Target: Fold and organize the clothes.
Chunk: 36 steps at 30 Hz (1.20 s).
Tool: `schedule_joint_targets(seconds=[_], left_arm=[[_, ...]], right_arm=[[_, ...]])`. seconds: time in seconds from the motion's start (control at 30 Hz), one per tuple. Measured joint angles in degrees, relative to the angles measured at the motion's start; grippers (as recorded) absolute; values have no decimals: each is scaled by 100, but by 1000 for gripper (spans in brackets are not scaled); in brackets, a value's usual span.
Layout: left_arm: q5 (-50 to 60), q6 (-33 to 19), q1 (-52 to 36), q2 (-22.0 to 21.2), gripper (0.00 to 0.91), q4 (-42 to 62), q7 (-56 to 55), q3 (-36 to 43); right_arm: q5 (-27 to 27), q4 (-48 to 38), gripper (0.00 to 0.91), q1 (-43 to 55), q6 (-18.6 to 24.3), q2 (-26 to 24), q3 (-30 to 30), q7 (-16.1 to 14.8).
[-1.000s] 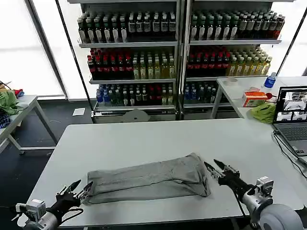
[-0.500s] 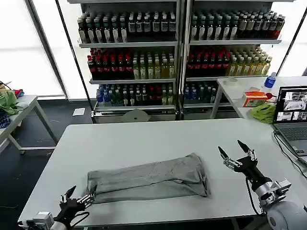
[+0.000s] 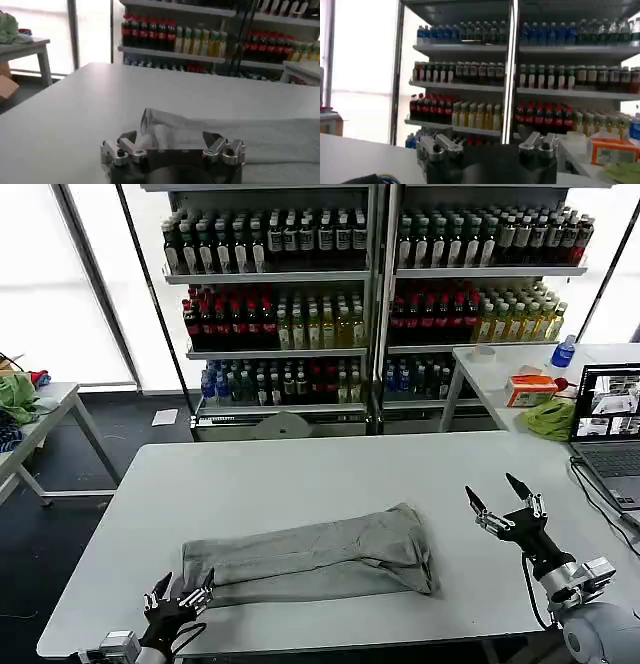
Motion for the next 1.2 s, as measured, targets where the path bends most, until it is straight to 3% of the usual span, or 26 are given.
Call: schedule_joint_targets(seconds=[0.07,0.2,0.33,0.87,1.2], left_arm=[[1,-20,-48,-18,171,83,4,23],[9,-39,-89,-38,131,223,47,46],[22,-59,-127,-51,10,312,90,66],[-121,-60,-225,41,10,450,279,-76],[-145,59,-282,488,10,440,614,-1140]], right_arm=[[46,0,907,2,-2,-20,0,-10],[190,21,907,-9,-51,-37,24,-9],[333,84,907,-28,-105,-43,55,-20],[672,268,907,-15,-265,-9,73,28],[784,255,907,91,-350,11,5,91]])
